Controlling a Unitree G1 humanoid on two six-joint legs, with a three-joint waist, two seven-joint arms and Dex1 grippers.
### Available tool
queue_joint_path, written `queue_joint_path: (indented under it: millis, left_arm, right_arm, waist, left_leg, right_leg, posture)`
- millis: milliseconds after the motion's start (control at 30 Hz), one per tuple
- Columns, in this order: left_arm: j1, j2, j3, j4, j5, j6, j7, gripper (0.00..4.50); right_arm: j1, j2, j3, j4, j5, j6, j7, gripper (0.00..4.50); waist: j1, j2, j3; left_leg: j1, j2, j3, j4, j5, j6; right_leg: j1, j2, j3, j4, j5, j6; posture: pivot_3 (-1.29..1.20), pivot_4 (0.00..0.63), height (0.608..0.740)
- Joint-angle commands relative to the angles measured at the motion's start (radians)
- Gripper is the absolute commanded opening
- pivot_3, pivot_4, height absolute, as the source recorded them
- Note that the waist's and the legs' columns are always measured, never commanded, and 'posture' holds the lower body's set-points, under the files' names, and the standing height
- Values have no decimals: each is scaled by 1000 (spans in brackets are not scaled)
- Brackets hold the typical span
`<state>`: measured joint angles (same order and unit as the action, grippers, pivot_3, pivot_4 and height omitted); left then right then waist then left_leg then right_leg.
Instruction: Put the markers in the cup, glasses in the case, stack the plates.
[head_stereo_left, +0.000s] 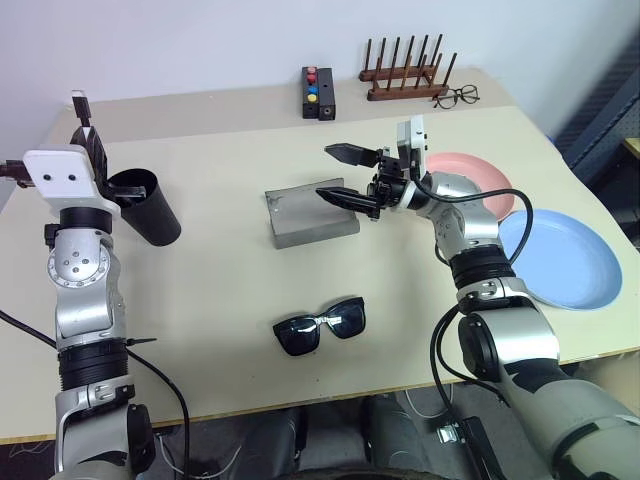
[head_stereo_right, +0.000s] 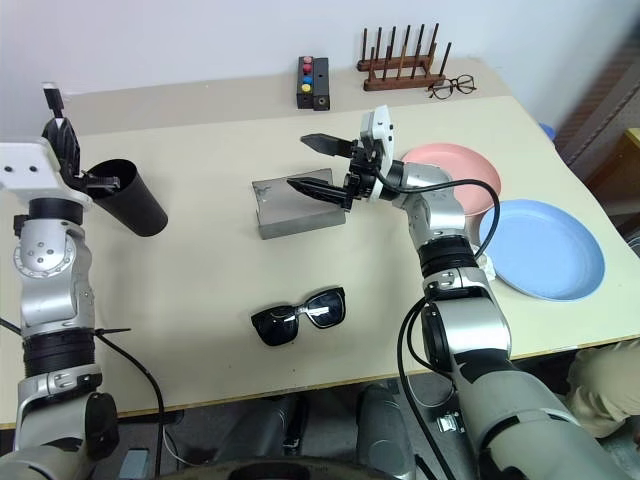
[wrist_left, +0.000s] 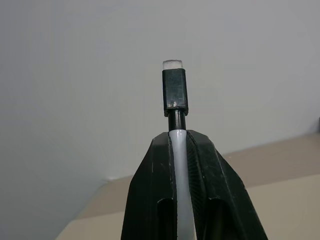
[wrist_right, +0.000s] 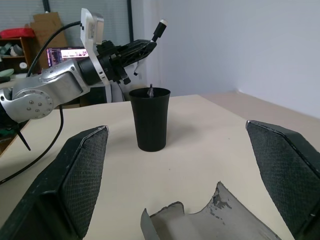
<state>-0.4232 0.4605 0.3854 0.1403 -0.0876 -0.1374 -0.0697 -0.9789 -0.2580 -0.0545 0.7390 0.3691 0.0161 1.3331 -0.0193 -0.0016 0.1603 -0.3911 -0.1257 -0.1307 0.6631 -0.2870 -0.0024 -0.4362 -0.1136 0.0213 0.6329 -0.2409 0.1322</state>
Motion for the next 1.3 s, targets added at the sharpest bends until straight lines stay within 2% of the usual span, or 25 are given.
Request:
queue_joint_path:
  millis: [33,167,200,633,767,833,1000,1167,1267,1300]
  left_arm:
    - [11,3,-6,-19,-4,-20,-9,2114]
    - [21,-3,-7,-37,-19,-9,-18,4155]
    - [23,-3,-6,-41,-22,-5,-20,4467]
    - [0,-6,-17,-103,-67,47,-47,4467]
    - [-22,-16,-76,-221,-276,245,-216,4467]
    - [-9,12,-109,-271,-351,336,-318,4467]
    - [-15,137,-191,-289,-398,439,-553,4467]
    - [-100,154,-282,-244,-408,468,-717,4467]
    - [-140,147,-318,-186,-424,489,-812,3654]
    - [-152,146,-332,-165,-397,467,-821,3252]
  right_arm:
    - [-8,-8,-10,-54,14,0,-1,4500]
    - [-11,-8,-11,-46,13,-4,-4,4500]
    - [-12,-7,-11,-44,13,-5,-5,4500]
    - [-9,-7,-12,-40,11,-13,-11,4500]
    - [12,-40,-3,-70,-1,-1,-4,4500]
    - [28,-57,4,-96,-2,12,2,4500]
    - [112,-127,35,-221,-29,51,-6,4500]
    - [198,-207,53,-348,-48,101,-27,4500]
    - [236,-245,45,-390,-50,112,-47,4500]
    - [249,-256,42,-407,-51,115,-61,4500]
  waist:
    - [0,0,0]
    - [0,0,0]
    - [0,0,0]
    - [0,0,0]
    - [6,0,0]
    - [6,0,0]
    - [-7,1,0]
    - [2,1,0]
    - [6,1,0]
    - [5,1,0]
  left_leg:
    - [0,0,0,0,0,0]
    - [0,0,0,0,0,0]
    - [0,0,0,0,0,0]
    - [0,0,0,0,0,0]
    - [0,0,0,1,0,0]
    - [-1,-1,-1,1,0,1]
    - [-1,0,0,-1,0,0]
    - [-1,0,0,0,0,0]
    - [-1,0,0,1,0,1]
    - [-1,0,0,1,0,1]
  right_leg:
    - [0,0,0,0,0,0]
    - [0,0,0,0,0,0]
    - [0,0,0,0,0,0]
    - [0,0,0,0,0,0]
    - [0,0,0,0,0,0]
    - [0,-1,0,0,0,0]
    - [-1,0,0,1,0,0]
    - [-1,0,0,0,0,0]
    - [-1,0,0,0,0,0]
    - [-1,0,0,0,0,0]
  posture:
    - [0,150,740]
    - [0,150,740]
    - [0,150,740]
    - [0,150,740]
    - [0,150,740]
    - [0,150,740]
    - [0,150,740]
    - [0,150,740]
    - [0,150,740]
    - [0,150,740]
